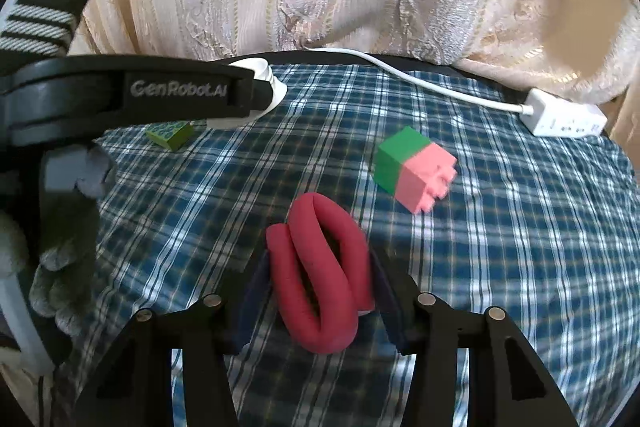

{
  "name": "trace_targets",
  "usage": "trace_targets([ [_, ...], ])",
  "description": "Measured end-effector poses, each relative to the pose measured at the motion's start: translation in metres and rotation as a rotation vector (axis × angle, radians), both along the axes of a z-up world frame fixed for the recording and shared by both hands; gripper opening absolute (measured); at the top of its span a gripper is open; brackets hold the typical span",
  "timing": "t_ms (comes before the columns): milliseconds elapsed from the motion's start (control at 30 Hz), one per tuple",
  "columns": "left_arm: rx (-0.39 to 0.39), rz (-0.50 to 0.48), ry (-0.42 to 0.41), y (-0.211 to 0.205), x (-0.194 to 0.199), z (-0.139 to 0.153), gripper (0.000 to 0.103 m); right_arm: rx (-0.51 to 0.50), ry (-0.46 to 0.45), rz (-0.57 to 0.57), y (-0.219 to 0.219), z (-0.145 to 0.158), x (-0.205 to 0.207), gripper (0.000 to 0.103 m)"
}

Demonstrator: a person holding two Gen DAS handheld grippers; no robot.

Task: Organize objects
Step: 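Lift and carry the white cup and pink foam ring with both tools to the clear bowl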

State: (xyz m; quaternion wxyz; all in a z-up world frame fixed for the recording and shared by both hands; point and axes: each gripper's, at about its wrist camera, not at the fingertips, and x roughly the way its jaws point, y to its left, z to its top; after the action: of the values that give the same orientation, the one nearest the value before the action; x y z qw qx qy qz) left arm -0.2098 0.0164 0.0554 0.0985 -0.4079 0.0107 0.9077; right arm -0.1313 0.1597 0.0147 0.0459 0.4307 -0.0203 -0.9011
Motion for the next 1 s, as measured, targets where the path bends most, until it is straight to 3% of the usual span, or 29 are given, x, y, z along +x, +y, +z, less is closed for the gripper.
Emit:
trace_targets([
  [500,0.020,-0.099,0.047,0.026,0.024,0.022,0.052,-0.054,0.052,-0.097,0.010,0.025,0.062,0.053],
  [1000,0.041,-0.223,0.109,0.055,0.062,0.051,0.052,-0.061,0.127,-0.289,0.045,0.056,0.146,0.053],
])
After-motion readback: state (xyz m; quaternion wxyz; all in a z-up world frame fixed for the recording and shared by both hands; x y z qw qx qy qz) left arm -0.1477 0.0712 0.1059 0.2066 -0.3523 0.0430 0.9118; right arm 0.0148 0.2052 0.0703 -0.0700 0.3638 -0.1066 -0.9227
